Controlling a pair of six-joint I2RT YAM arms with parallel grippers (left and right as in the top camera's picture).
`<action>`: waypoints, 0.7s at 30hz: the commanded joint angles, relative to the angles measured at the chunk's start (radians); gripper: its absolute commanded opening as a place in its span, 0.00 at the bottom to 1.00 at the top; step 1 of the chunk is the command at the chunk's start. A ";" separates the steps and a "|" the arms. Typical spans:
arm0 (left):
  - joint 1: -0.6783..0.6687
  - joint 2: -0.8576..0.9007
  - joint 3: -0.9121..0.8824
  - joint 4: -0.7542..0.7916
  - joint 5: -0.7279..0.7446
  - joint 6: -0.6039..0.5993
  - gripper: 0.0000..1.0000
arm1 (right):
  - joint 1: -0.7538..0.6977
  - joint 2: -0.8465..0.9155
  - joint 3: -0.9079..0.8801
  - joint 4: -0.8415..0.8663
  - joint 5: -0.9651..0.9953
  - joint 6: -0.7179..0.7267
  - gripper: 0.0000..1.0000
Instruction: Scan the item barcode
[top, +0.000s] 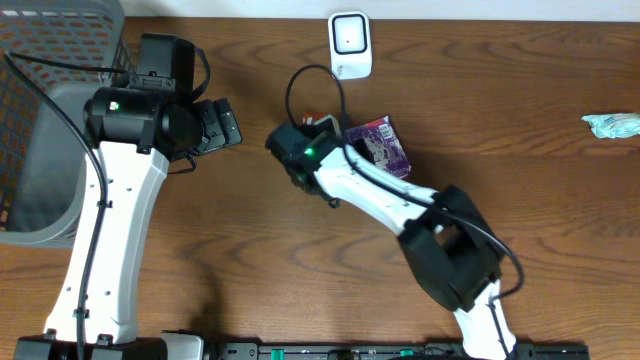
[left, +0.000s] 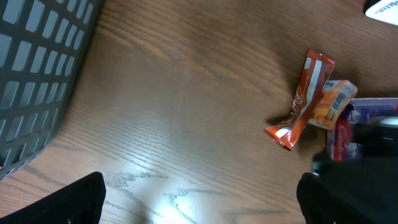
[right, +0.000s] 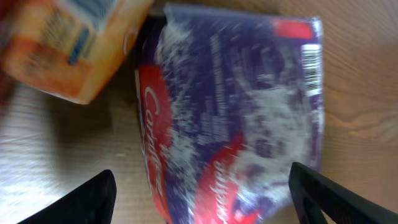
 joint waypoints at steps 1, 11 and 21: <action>0.003 -0.009 0.000 -0.003 -0.010 0.005 0.98 | 0.009 0.049 -0.008 -0.002 0.100 0.034 0.82; 0.003 -0.009 0.000 -0.003 -0.010 0.005 0.98 | -0.017 0.074 -0.005 -0.001 0.098 0.052 0.13; 0.003 -0.009 0.000 -0.003 -0.010 0.005 0.98 | -0.129 -0.037 0.089 -0.090 -0.103 -0.008 0.01</action>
